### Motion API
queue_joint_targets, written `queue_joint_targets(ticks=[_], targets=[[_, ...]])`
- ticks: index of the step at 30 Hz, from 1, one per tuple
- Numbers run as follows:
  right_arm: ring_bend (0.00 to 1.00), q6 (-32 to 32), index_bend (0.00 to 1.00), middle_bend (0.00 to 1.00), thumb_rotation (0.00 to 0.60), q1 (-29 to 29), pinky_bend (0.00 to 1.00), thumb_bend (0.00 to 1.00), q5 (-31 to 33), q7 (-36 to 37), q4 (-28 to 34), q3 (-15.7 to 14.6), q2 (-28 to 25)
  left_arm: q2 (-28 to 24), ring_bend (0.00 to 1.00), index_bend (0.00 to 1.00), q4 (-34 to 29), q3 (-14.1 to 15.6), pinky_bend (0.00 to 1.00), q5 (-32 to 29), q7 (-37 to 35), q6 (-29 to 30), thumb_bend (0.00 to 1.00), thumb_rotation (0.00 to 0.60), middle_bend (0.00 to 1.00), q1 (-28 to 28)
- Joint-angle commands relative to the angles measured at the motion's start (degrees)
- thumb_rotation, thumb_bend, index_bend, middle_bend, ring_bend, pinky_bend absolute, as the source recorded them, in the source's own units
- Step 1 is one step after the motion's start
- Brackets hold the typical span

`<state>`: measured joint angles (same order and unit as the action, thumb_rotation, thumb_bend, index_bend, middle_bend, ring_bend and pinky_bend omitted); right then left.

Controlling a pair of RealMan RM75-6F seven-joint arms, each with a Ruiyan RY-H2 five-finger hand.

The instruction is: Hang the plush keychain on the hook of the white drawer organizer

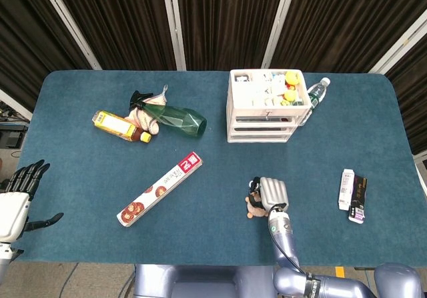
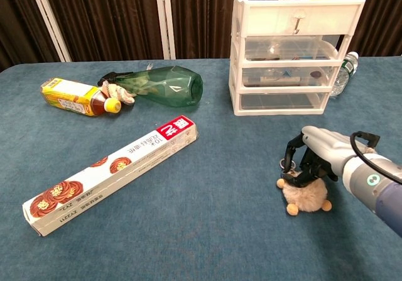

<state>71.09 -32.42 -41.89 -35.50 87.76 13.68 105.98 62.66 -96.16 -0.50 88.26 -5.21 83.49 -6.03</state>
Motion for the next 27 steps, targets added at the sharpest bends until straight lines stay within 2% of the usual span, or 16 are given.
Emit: queue_joint_targets(ticks=[1,27], targets=[[0.95,0.0,0.54,0.98,0.600,0.0,0.84,0.38,0.0,0.0,-0.1,0.0,0.0,0.0,0.00,0.00,0.0,0.0,0.00,0.0,0.0,0.0,0.07,0.600,0.00,0.0],[0.95,0.7,0.58,0.99,0.600,0.4,0.84,0.44,-1.3,0.1,1.3,0.1,-0.6,0.0,0.00,0.00,-0.1,0.1,0.00,0.3,-0.2,0.2,0.07,0.600,0.00,0.1]])
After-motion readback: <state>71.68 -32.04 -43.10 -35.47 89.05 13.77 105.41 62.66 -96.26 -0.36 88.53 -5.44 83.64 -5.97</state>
